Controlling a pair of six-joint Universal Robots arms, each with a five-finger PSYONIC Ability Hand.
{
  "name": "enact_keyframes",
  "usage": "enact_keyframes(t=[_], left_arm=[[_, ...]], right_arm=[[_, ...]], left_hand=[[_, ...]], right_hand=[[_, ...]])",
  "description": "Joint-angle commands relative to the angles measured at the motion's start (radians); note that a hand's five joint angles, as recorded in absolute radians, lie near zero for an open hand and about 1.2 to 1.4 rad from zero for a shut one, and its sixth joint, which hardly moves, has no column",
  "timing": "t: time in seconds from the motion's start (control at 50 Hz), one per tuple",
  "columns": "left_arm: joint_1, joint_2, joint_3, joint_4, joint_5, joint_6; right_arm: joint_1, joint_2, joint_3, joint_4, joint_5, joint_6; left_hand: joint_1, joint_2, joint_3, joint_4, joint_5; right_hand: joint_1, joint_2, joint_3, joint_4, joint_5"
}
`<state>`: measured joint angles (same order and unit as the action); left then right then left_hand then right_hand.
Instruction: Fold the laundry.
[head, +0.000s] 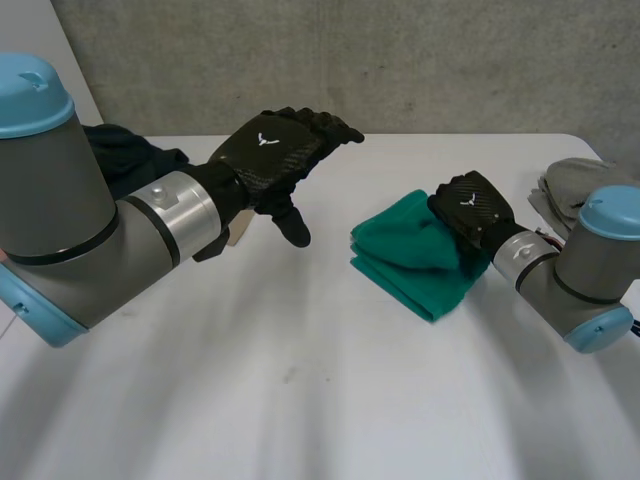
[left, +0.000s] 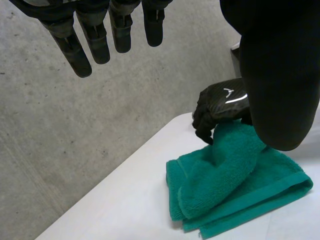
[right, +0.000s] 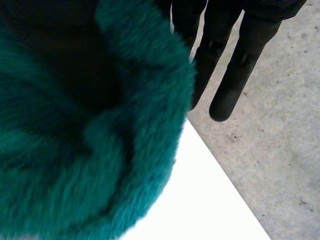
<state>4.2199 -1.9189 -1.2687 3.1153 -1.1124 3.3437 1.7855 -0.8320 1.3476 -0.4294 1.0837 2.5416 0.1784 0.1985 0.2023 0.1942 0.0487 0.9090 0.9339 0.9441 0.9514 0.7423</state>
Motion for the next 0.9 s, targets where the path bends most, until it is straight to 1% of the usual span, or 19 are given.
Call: enact_keyframes(t=[0.02,0.06,0.1,0.16,0.26,0.36,0.5,0.78,0.86,0.9], left_arm=[[0.002,0.003,-0.021,0.0,0.0,0.0],[0.002,0.003,-0.024,0.0,0.0,0.0],[0.002,0.001,-0.026,0.0,0.002,0.002],[0.002,0.001,-0.027,0.002,0.002,0.0],[0.002,0.001,-0.031,0.002,0.002,0.0],[0.002,0.001,-0.032,0.002,0.002,0.0],[0.003,0.0,-0.029,0.003,0.002,0.002],[0.003,0.0,-0.026,0.003,0.002,0.0],[0.003,0.0,-0.029,0.002,0.002,0.0],[0.003,-0.002,-0.029,0.003,0.002,0.0]], right_arm=[[-0.006,-0.022,0.018,0.078,-0.001,0.006],[-0.008,-0.045,0.036,0.113,-0.016,-0.012],[-0.015,-0.067,0.048,0.132,-0.021,-0.038],[-0.07,-0.098,0.09,0.143,-0.031,-0.113],[-0.095,-0.099,0.131,0.146,-0.074,-0.217],[-0.098,-0.082,0.14,0.147,-0.093,-0.283],[-0.097,-0.052,0.13,0.146,-0.105,-0.293],[-0.086,-0.001,0.078,0.138,-0.133,-0.276],[-0.074,0.03,0.05,0.138,-0.133,-0.276],[-0.066,0.043,0.035,0.138,-0.134,-0.276]], left_hand=[[0.026,0.006,0.002,0.01,-0.018],[0.026,0.006,0.002,0.01,-0.018],[0.026,0.006,0.002,0.01,-0.018],[0.026,0.006,0.002,0.01,-0.018],[0.026,0.006,0.002,0.01,-0.018],[0.026,0.006,0.002,0.01,-0.018],[0.026,0.006,0.002,0.01,-0.018],[0.026,0.006,0.002,0.01,-0.018],[0.026,0.006,0.002,0.01,-0.018],[0.026,0.006,0.002,0.01,-0.018]], right_hand=[[-0.416,-0.44,-0.451,-0.458,-0.423],[-0.506,-0.531,-0.542,-0.549,-0.514],[-0.519,-0.544,-0.554,-0.561,-0.527],[-0.548,-0.573,-0.583,-0.59,-0.556],[-0.542,-0.567,-0.577,-0.585,-0.55],[-0.545,-0.57,-0.58,-0.588,-0.553],[-0.554,-0.579,-0.589,-0.596,-0.562],[-0.498,-0.523,-0.533,-0.541,-0.506],[-0.448,-0.473,-0.483,-0.491,-0.456],[-0.346,-0.371,-0.381,-0.388,-0.354]])
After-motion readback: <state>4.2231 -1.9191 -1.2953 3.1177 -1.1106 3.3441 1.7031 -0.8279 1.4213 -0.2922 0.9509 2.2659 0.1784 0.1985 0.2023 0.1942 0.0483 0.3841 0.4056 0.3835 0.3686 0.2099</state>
